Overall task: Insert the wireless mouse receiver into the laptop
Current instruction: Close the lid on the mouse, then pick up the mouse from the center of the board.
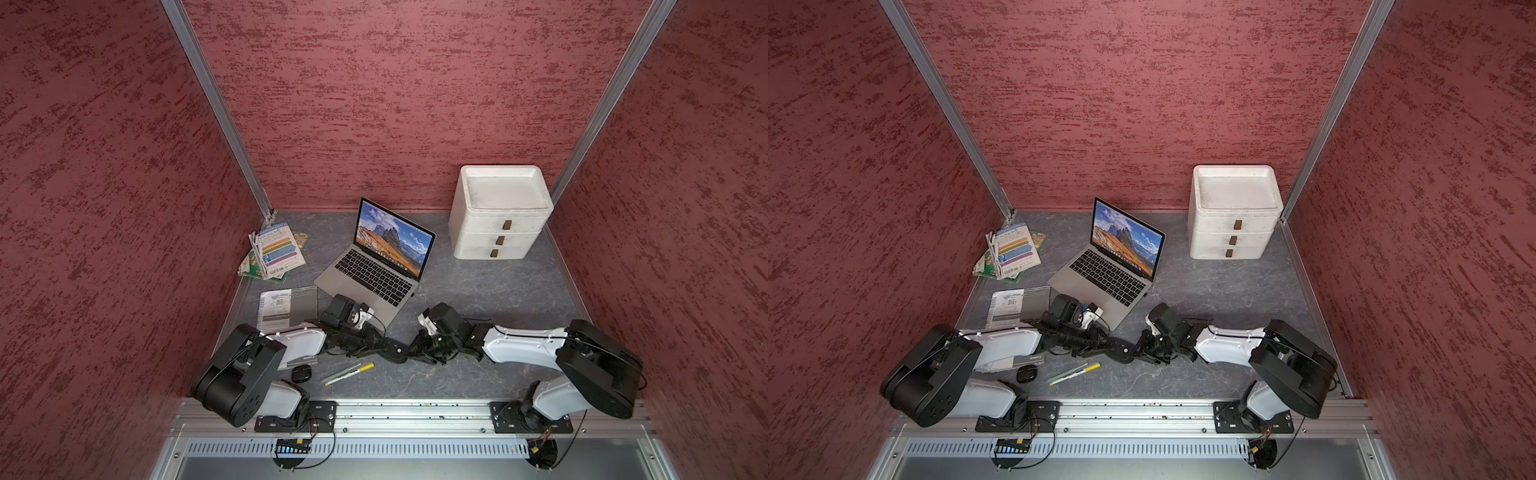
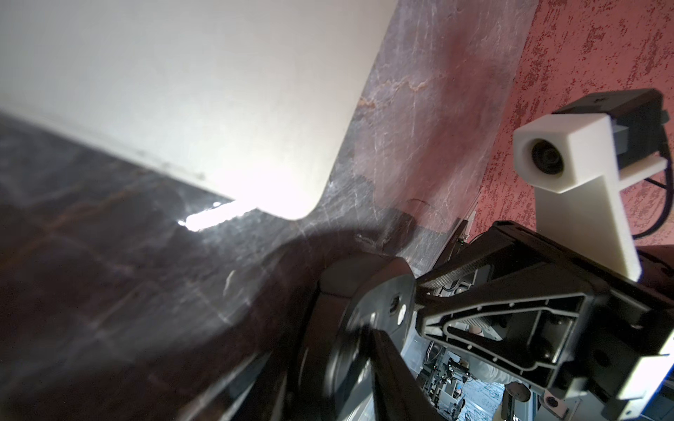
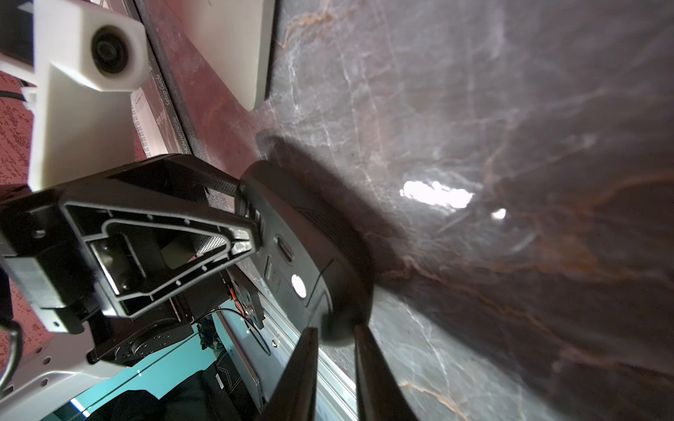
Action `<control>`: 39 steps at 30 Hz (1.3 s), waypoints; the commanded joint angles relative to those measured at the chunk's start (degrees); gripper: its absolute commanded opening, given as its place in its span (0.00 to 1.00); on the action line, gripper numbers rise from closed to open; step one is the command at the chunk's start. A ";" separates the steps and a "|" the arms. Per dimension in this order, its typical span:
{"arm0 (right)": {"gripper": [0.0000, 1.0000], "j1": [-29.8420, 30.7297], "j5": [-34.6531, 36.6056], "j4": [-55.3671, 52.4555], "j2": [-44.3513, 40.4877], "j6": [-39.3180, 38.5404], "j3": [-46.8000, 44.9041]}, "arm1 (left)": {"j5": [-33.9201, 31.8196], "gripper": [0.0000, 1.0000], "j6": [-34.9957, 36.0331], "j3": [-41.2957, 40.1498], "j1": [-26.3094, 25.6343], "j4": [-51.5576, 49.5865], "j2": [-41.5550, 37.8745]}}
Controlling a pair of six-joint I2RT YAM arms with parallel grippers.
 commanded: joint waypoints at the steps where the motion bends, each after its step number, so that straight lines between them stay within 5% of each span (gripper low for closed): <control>1: 0.22 0.06 0.02 1.93 1.18 -0.20 0.80 | -2.44 0.35 -0.43 -1.54 -1.55 -2.74 1.63; 25: 0.20 -0.81 0.77 2.73 3.49 -1.29 3.00 | -1.95 0.28 -5.59 -5.57 -6.95 5.97 0.70; 31: 0.52 -5.34 1.19 -2.25 -9.07 -8.69 -4.53 | -1.04 0.27 -1.53 -7.11 -5.80 14.09 -2.49; 33: 0.65 -7.50 -3.59 0.95 -10.83 -14.39 -6.49 | 0.19 0.27 -0.63 -7.99 -5.80 19.09 -2.76; 39: 0.71 -9.27 -19.42 22.97 -3.66 -21.76 -10.92 | 4.59 0.27 -2.77 -11.19 -5.45 38.54 -1.48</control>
